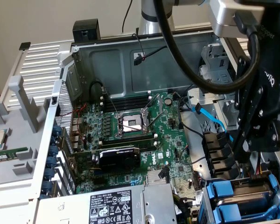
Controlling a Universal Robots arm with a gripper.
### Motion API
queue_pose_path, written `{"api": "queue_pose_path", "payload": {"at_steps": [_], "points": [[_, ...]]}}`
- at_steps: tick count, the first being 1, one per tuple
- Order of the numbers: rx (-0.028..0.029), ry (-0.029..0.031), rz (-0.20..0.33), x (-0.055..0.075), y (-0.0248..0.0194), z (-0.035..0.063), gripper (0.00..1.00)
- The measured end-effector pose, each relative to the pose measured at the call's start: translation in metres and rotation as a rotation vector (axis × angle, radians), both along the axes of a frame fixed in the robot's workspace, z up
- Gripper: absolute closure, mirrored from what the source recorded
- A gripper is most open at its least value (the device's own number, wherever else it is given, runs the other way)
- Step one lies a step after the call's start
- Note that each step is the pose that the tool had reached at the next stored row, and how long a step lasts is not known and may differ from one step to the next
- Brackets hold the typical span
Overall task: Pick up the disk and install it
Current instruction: 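Insert the first disk wire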
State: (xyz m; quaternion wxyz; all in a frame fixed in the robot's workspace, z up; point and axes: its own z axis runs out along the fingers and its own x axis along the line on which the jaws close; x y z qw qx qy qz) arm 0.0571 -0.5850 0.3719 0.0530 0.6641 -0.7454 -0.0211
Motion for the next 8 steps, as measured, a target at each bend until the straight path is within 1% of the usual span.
{"api": "queue_pose_path", "payload": {"at_steps": [1,4,8], "points": [[0.002,0.0001,0.0,0.0,0.0,0.0,0.84],[0.0062,0.0008,-0.001,0.0,-0.0002,0.0,0.84],[0.0064,0.0009,-0.001,0.0,-0.0002,0.0,0.84]]}}
